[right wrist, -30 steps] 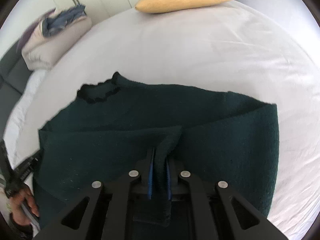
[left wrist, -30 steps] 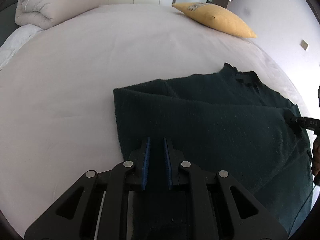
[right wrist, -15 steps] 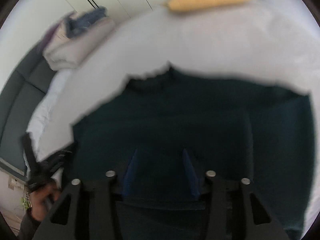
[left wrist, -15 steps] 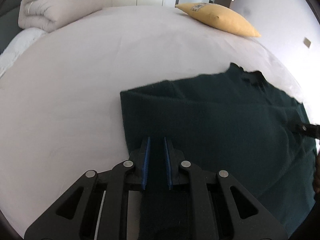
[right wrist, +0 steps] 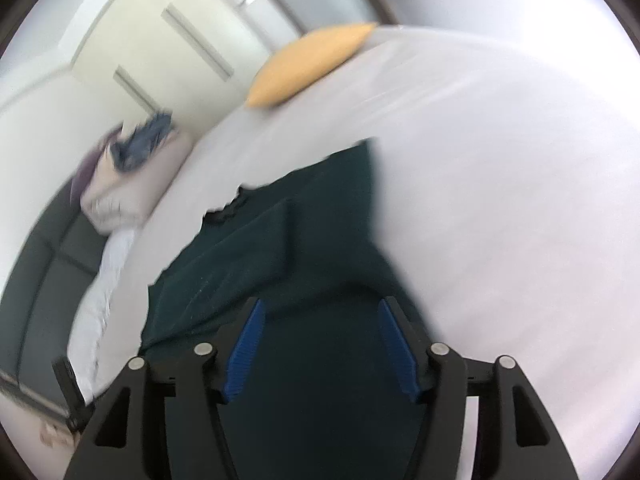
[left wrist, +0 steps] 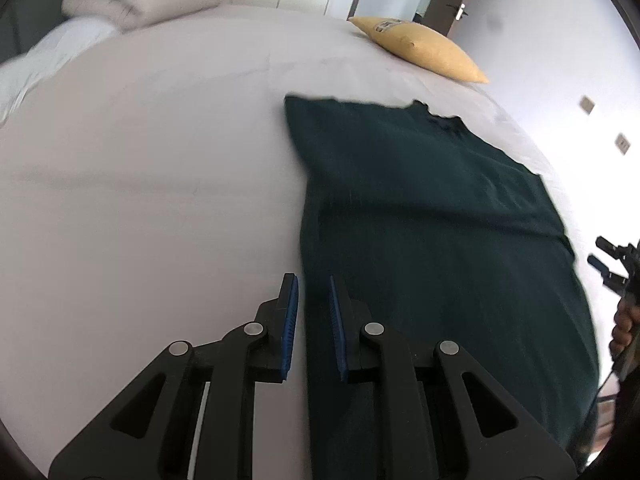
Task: Fold small clothes
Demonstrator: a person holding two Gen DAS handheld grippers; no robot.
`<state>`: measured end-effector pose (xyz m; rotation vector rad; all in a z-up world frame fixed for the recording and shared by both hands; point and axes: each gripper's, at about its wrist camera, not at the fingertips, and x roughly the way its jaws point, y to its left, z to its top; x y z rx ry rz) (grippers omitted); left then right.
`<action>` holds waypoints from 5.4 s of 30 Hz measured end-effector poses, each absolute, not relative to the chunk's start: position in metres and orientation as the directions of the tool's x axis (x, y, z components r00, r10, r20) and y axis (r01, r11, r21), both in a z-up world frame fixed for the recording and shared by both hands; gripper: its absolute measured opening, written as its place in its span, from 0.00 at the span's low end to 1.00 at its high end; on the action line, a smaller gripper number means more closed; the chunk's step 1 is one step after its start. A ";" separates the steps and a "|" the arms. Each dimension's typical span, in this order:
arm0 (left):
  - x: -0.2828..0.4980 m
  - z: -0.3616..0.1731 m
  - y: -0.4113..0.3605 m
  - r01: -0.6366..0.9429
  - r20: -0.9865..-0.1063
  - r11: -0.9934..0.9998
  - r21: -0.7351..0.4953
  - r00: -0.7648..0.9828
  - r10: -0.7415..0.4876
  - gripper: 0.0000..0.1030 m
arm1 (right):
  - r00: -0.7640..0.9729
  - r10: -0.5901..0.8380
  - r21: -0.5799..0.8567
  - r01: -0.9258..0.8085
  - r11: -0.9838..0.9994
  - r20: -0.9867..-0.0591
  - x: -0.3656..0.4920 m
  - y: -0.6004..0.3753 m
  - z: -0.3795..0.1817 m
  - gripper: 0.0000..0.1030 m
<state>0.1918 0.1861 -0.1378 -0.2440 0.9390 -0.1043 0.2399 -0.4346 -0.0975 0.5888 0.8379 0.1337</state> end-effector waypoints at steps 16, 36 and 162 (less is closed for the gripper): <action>0.028 -0.153 0.187 -0.063 -0.771 0.886 -0.459 0.524 -0.362 0.79 | 0.619 0.210 0.399 0.183 0.899 -0.757 0.067 -0.452 -0.123 0.73; 0.026 -0.165 0.193 -0.008 -0.763 0.811 -0.585 0.342 -0.548 0.78 | 0.534 0.461 0.632 0.188 0.752 -0.708 0.044 -0.458 -0.134 0.69; 0.493 -0.178 0.263 -0.237 -0.523 0.498 -0.834 0.628 -0.577 0.19 | 0.603 0.465 0.719 0.285 0.634 -0.648 0.486 -0.454 -0.141 0.35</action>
